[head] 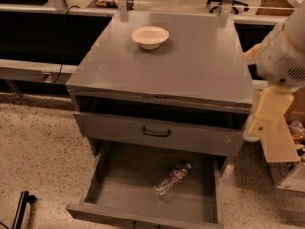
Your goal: Pick water bottle from middle drawer and place on counter
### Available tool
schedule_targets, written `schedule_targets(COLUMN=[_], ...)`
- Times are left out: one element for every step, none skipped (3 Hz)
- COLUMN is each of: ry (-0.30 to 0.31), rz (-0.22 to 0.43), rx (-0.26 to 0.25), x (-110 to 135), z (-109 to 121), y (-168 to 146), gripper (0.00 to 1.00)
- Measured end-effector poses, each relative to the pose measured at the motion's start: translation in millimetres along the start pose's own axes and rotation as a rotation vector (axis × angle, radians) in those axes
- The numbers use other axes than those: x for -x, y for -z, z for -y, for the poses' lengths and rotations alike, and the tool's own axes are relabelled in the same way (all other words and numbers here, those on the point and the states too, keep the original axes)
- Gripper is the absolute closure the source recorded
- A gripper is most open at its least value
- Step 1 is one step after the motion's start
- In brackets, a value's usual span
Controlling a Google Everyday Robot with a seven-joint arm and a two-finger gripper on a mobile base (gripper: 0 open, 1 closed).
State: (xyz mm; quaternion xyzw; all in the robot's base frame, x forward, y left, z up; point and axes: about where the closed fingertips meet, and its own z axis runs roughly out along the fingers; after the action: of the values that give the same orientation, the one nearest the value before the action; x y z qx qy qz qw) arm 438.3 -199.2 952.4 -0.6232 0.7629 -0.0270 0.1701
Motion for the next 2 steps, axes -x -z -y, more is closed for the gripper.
schedule_targets(ry=[0.139, 0.212], rz=[0.087, 0.091], rx=[-0.002, -0.006], x=[24, 19], z=[-39, -51], y=[-41, -72], gripper=[0.00, 0.00])
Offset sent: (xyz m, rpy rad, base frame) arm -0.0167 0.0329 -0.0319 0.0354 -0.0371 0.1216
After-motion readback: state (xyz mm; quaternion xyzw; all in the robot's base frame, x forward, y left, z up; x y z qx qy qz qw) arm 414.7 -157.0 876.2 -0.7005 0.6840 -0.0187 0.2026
